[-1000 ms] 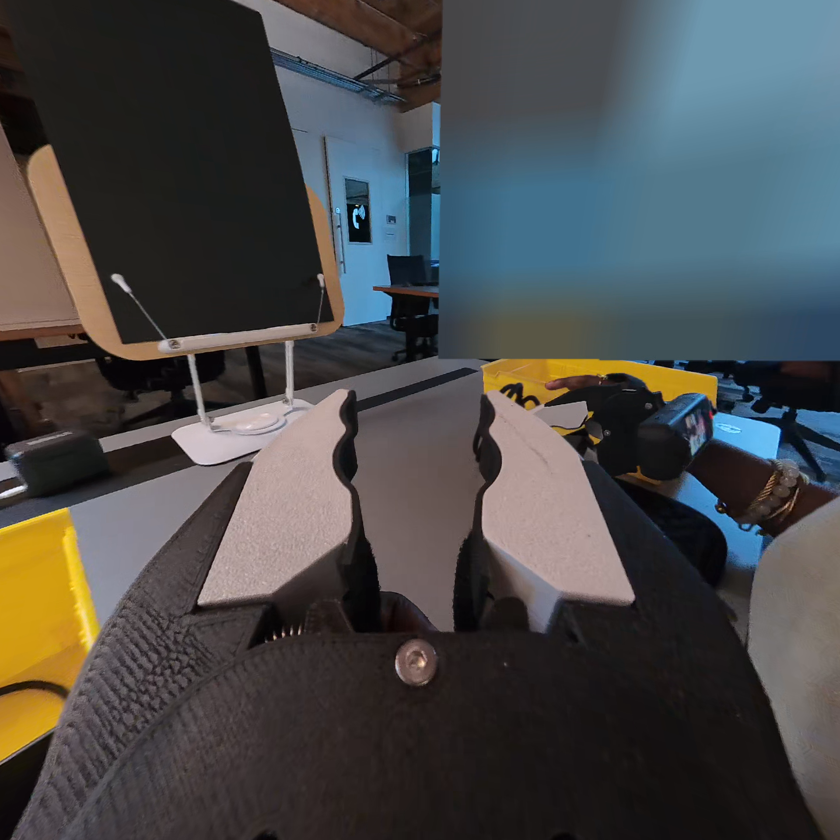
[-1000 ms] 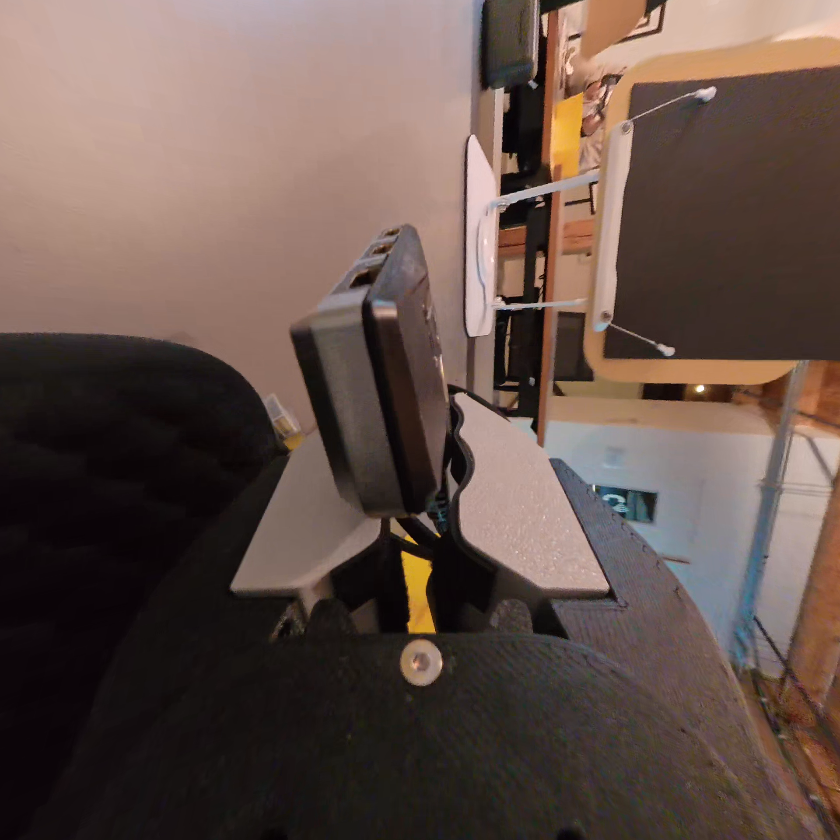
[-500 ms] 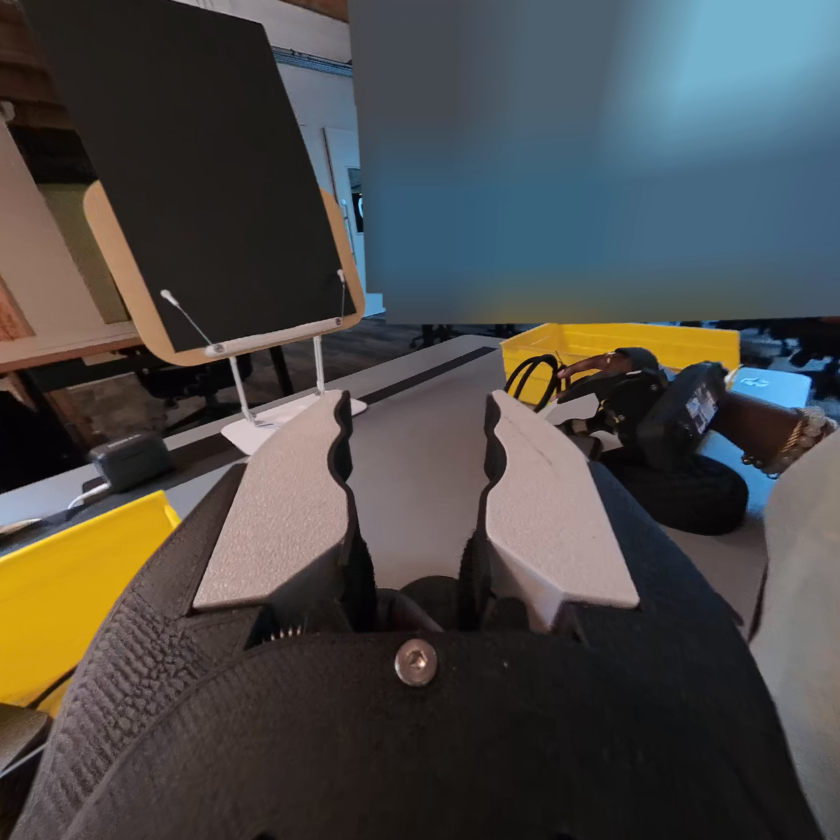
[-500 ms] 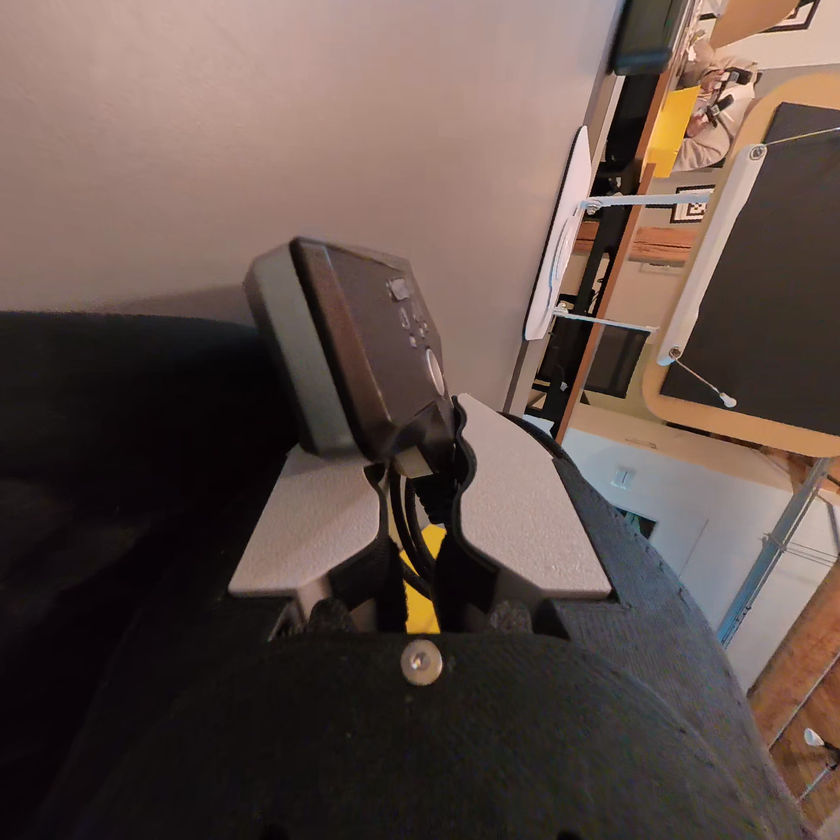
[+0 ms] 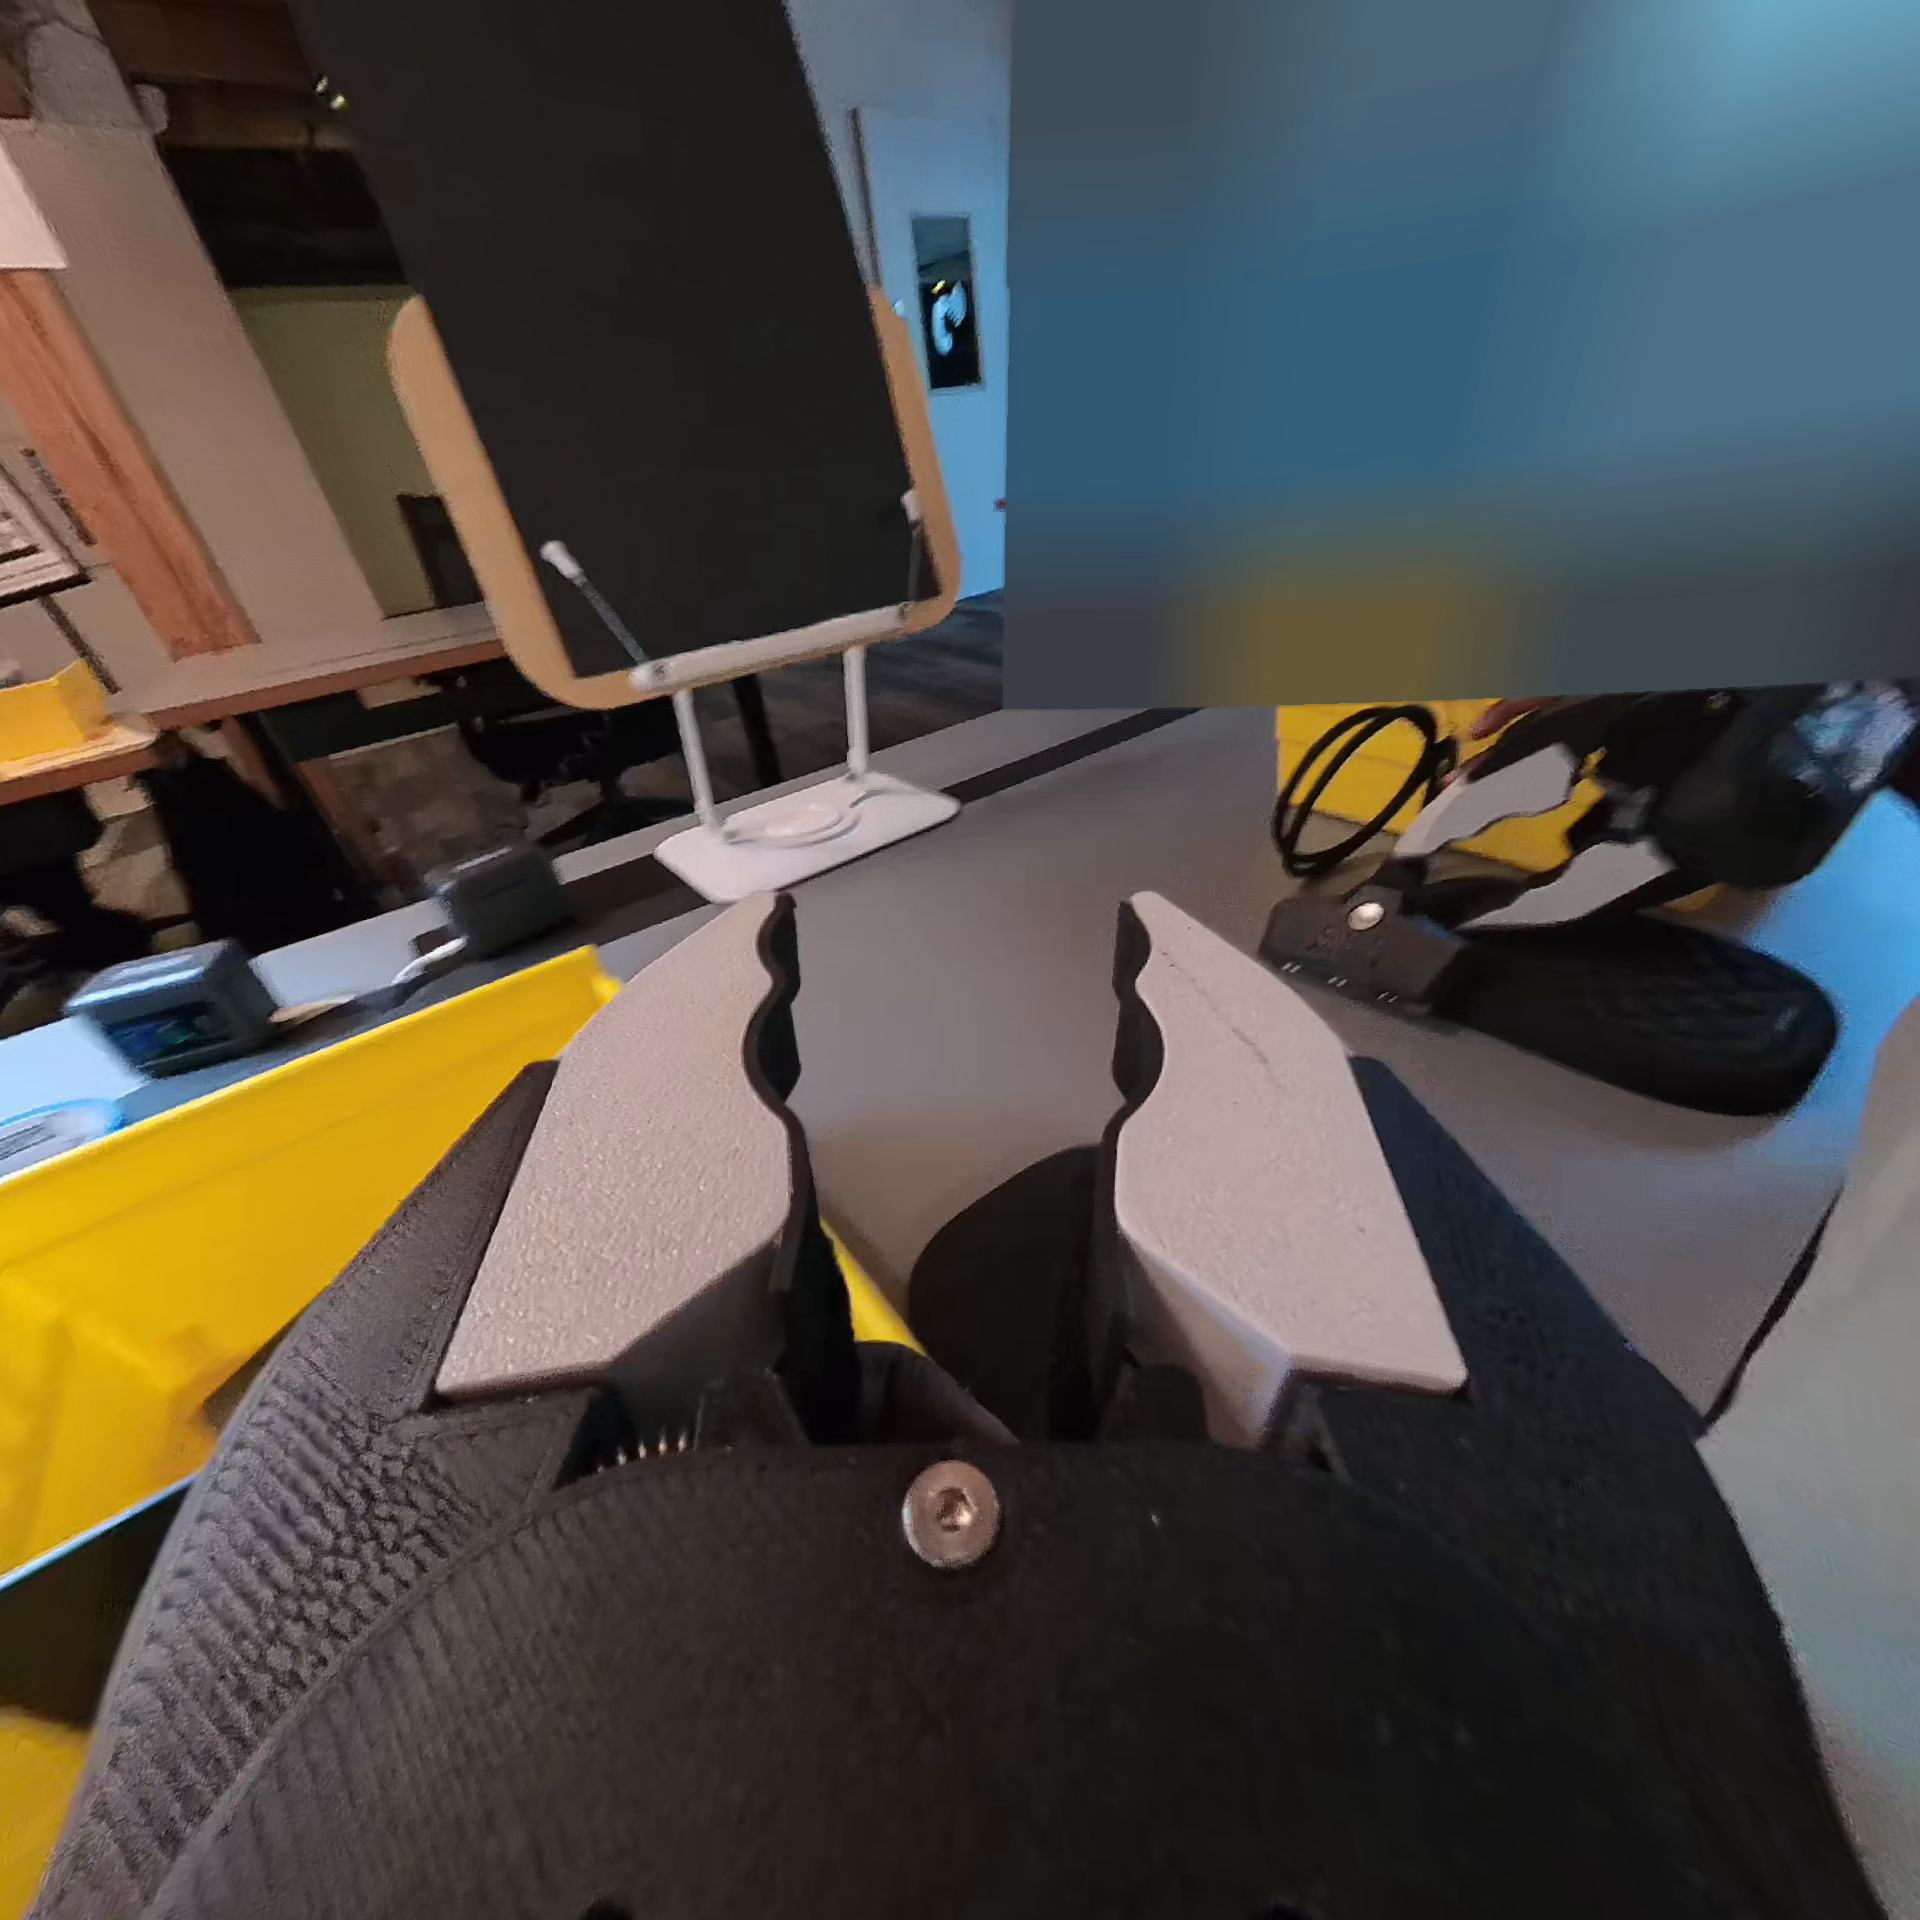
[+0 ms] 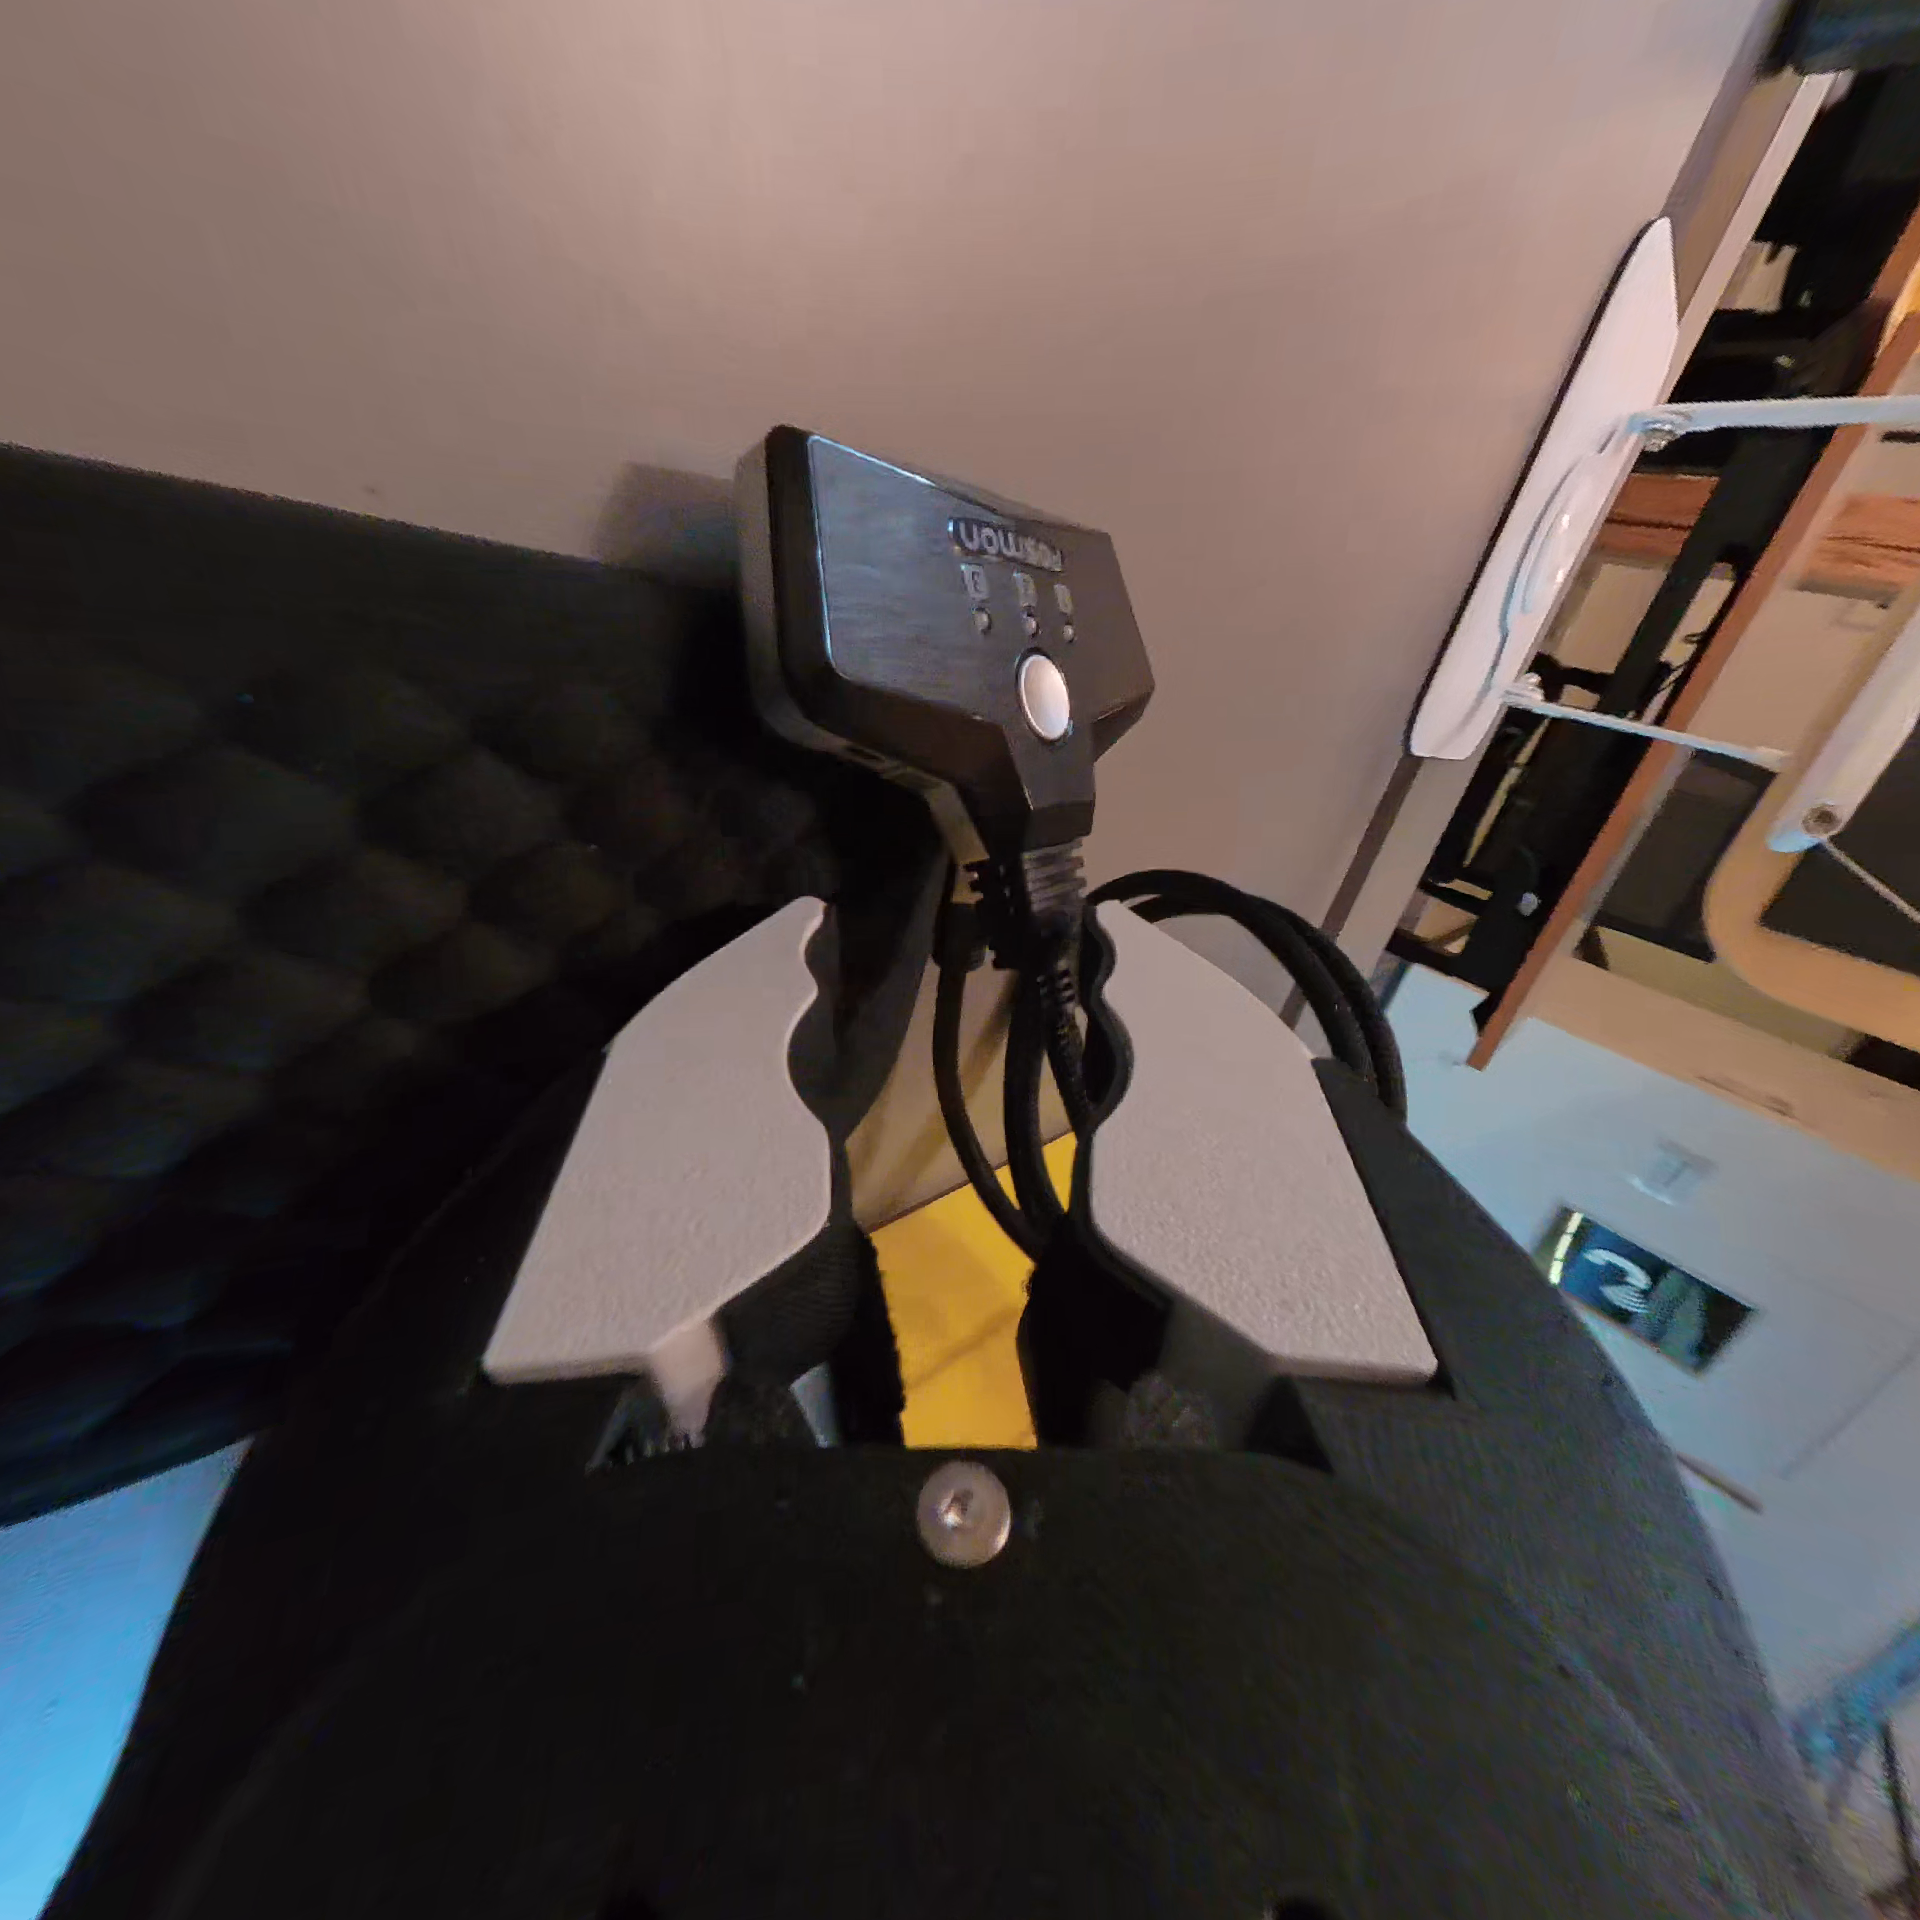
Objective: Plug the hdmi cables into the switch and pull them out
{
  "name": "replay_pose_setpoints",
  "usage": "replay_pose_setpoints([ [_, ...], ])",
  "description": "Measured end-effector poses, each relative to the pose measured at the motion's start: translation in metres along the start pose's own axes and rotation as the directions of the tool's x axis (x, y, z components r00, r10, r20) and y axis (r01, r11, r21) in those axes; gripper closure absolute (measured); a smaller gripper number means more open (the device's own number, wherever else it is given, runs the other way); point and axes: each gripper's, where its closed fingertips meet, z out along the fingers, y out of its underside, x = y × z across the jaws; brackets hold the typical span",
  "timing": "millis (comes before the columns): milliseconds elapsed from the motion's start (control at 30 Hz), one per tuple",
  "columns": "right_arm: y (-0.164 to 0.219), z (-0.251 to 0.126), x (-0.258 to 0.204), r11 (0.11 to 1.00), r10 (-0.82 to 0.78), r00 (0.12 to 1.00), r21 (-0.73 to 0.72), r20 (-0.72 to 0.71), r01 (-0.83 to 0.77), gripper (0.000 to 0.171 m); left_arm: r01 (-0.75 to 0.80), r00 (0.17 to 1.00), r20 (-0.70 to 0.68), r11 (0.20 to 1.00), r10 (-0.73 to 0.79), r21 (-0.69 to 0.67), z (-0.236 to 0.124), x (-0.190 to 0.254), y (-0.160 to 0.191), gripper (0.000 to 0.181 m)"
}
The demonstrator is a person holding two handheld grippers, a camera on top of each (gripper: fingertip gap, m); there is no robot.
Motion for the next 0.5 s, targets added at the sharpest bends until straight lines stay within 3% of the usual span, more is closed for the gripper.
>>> replay_pose_setpoints([
  [67, -0.003, -0.008, 0.004, 0.998, 0.048, 0.999, 0.039, -0.015, -0.048, 0.124, -0.015, 0.996, 0.083, 0.998, 0.021, -0.067, -0.013, -0.017, 0.005, 0.123],
  [167, -0.019, -0.024, 0.020, 0.967, 0.158, 0.984, 0.215, -0.080, -0.138, 0.123, -0.020, 0.980, 0.186, 0.968, 0.069, -0.250, -0.035, -0.042, 0.026, 0.124],
  [300, -0.039, -0.042, 0.039, 0.877, 0.291, 0.950, 0.429, -0.115, -0.216, 0.124, 0.022, 0.977, 0.189, 0.831, 0.101, -0.556, -0.055, -0.063, 0.070, 0.130],
  [400, -0.042, -0.041, 0.044, 0.878, 0.291, 0.945, 0.434, -0.151, -0.202, 0.124, 0.167, 0.982, 0.177, 0.719, -0.061, -0.675, -0.057, -0.063, 0.096, 0.133],
  [500, -0.039, -0.035, 0.042, 0.900, 0.274, 0.947, 0.392, -0.168, -0.191, 0.123, 0.240, 0.970, 0.205, 0.607, -0.129, -0.757, -0.056, -0.065, 0.123, 0.137],
])
